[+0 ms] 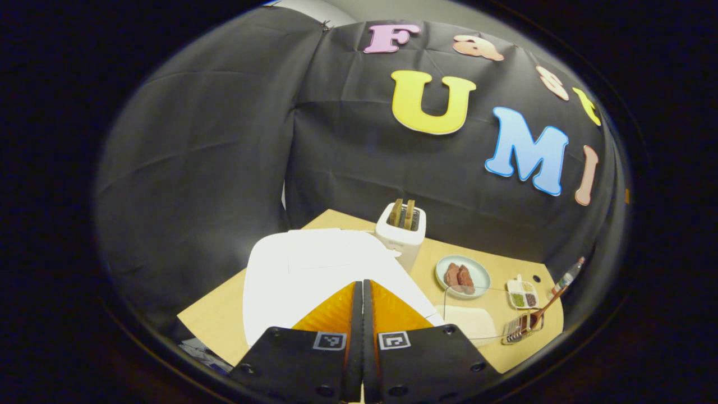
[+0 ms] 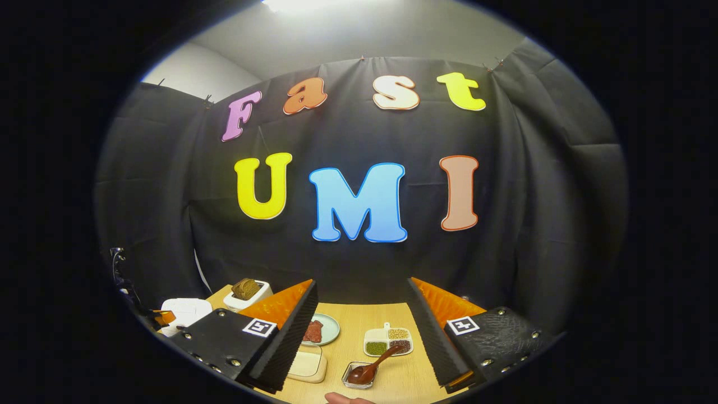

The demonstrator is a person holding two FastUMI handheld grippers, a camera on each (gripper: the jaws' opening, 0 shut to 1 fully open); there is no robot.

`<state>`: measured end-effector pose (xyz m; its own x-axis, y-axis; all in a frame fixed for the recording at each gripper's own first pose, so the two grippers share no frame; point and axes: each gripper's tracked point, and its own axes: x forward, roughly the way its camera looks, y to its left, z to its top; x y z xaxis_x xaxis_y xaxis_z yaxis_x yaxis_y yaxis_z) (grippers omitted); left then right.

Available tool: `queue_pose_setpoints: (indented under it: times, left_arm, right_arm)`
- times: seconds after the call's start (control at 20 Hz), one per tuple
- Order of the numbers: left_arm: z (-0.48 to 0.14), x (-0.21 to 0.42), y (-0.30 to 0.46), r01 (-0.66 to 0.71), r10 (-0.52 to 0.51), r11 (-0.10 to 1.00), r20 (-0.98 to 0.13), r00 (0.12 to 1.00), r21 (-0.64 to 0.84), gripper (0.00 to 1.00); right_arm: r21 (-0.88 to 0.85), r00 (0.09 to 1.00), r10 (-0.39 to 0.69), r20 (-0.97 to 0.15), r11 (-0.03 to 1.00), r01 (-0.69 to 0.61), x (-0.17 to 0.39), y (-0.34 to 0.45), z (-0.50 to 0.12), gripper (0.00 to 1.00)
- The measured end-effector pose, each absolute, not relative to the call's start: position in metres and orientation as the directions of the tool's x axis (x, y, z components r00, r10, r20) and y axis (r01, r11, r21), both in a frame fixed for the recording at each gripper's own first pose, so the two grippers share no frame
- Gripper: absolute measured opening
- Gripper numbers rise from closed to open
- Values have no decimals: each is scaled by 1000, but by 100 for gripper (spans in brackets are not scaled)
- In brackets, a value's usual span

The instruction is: Close the left gripper, press the button to open the rice cooker; take a wooden spoon from the chopstick holder with the right hand, scoop a spoonful of rice and pour it into the rice cooker, then put the wooden spoon back into the chopstick holder.

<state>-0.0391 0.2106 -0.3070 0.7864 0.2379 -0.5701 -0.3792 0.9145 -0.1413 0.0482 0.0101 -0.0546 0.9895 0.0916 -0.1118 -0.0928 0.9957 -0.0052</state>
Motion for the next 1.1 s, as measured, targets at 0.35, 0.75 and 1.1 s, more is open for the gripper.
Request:
queue_pose_setpoints:
  times: [0.35,0.75,1.1]
  left_arm:
    - [-341,-43,200,-367,216,922,-630,746,-120,11]
    - [-345,-44,201,-356,224,930,-636,739,-86,11]
    - [-241,-2,214,-329,309,944,-389,868,16,47]
  right_arm:
    - [18,989,71,-127,997,-70,49,3,-60,95]
    - [39,986,83,-143,996,-78,49,8,-66,95]
    - [37,986,85,-145,996,-81,49,6,-68,95]
